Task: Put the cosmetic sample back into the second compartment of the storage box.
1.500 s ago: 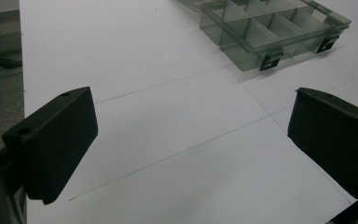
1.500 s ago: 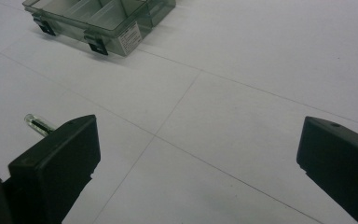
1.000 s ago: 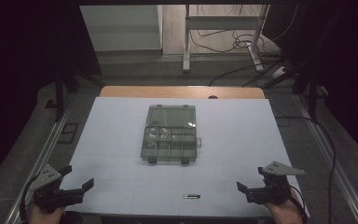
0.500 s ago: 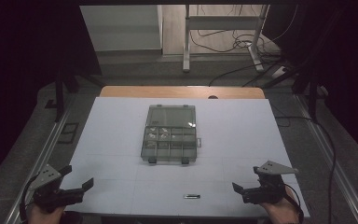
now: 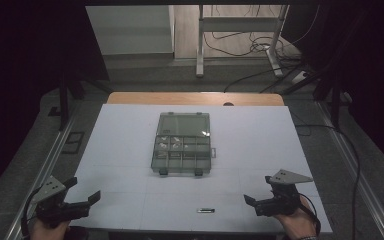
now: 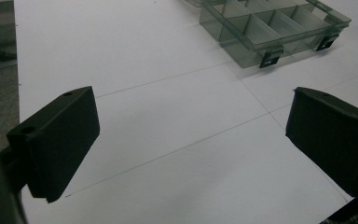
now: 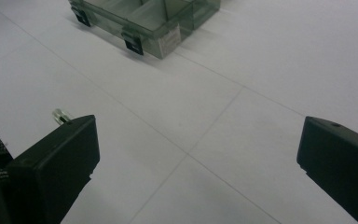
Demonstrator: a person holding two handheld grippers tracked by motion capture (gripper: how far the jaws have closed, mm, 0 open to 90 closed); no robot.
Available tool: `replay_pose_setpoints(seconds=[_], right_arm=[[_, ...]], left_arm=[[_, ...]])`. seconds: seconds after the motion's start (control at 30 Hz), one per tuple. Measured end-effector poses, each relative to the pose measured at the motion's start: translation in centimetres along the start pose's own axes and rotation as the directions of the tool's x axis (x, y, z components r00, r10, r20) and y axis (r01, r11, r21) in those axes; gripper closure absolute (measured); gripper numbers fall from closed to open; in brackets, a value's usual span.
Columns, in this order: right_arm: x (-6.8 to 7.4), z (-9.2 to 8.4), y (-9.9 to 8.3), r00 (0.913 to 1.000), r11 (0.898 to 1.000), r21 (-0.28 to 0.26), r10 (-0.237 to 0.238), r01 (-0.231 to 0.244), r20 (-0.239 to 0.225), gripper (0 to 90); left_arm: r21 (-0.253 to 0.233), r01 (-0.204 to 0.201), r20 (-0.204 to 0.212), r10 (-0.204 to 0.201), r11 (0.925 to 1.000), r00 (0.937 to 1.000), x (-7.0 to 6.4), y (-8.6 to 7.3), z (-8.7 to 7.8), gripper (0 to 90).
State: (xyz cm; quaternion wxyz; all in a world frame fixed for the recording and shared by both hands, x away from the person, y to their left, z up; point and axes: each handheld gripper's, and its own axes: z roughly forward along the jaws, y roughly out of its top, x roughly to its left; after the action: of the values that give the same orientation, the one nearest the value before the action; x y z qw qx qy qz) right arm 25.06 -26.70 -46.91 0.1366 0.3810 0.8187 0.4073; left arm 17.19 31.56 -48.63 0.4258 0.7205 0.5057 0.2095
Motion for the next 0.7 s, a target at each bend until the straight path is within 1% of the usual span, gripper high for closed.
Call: replay_pose_setpoints(seconds=[0.1, 0.3, 0.43, 0.63, 0.7], right_arm=[[0.1, 0.2, 0.3, 0.9999, 1.0, -0.008, -0.006, 0.006, -0.009, 0.0], [0.3, 0.6, 0.6, 0.9989, 1.0, -0.001, -0.021, 0.021, -0.041, 0.0], [0.9, 1.2, 1.0, 0.9949, 0.999, 0.004, -0.046, 0.047, -0.089, 0.0], [1.5, 1.7, 1.3, 0.9919, 0.998, 0.007, -0.054, 0.055, -0.115, 0.0], [1.7, 1.9, 1.4, 0.9917, 0.999, 0.011, -0.049, 0.05, -0.119, 0.0]], left_arm=[[-0.001, 0.005, 0.002, -0.005, 1.0, 1.0, 0.1, 0.0, 0.0, 3.3], [-0.001, 0.009, 0.001, -0.009, 1.0, 1.0, 0.1, 0.0, 0.0, 3.3], [0.0, 0.009, 0.001, -0.009, 1.0, 1.0, 0.1, 0.0, 0.0, 3.4], [0.002, 0.009, 0.001, -0.009, 1.0, 1.0, 0.1, 0.0, 0.1, 3.4], [0.002, 0.008, 0.0, -0.008, 1.0, 1.0, 0.1, 0.0, 0.1, 3.4]])
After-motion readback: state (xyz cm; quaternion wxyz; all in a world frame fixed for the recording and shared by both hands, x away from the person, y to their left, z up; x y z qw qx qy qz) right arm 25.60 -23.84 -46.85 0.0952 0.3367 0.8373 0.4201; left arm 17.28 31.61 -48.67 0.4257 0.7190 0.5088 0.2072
